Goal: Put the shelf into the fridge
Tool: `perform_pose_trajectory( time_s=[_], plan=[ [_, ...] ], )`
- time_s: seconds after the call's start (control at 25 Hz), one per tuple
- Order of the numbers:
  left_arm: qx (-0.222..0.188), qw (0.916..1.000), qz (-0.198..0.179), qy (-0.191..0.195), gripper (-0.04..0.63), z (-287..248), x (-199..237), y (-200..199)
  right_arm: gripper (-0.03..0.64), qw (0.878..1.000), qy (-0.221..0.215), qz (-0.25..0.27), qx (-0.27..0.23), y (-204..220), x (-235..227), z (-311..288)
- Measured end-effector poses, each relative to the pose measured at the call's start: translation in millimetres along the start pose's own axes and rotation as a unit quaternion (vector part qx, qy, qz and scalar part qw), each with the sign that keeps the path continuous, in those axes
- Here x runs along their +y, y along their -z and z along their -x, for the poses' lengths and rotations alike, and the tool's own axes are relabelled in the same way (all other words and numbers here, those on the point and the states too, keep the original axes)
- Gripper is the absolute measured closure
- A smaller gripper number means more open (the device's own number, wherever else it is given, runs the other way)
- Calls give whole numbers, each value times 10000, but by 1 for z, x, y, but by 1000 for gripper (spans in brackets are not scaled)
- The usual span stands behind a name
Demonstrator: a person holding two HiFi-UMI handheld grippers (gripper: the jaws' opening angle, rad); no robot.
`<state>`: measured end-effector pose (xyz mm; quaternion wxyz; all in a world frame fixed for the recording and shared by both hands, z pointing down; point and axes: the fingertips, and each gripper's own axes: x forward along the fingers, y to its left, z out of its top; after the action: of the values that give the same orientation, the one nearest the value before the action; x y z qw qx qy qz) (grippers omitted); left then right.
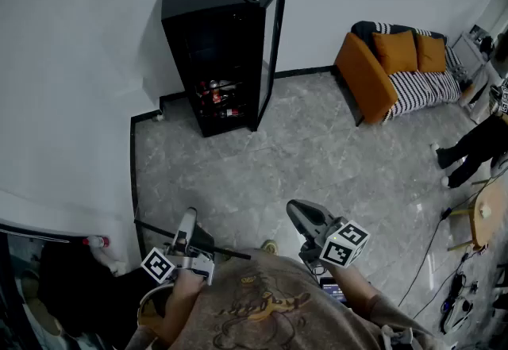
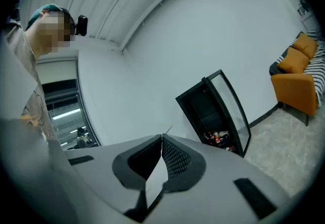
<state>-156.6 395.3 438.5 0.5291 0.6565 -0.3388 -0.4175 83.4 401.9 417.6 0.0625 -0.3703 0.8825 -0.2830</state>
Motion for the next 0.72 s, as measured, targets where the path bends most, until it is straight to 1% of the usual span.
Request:
perform_pose_trajectory(
  time_s=[0.36,0.48,0.6,0.72],
  plan=[
    [-115,9999,53,85,581,2,-6,16,595,9997,-162,170,58,-1,3,16],
    [-232,9996,67,131,581,2,-5,25,595,9993,-253,279,5,-5,4,29],
    [-371,9990,127,198,581,3,-4,35,595,9985,-419,347,64,-5,4,39],
    [-477,9985,60,263,581,3,-2,41,595,9977,-524,390,157,-2,-1,46]
  ],
)
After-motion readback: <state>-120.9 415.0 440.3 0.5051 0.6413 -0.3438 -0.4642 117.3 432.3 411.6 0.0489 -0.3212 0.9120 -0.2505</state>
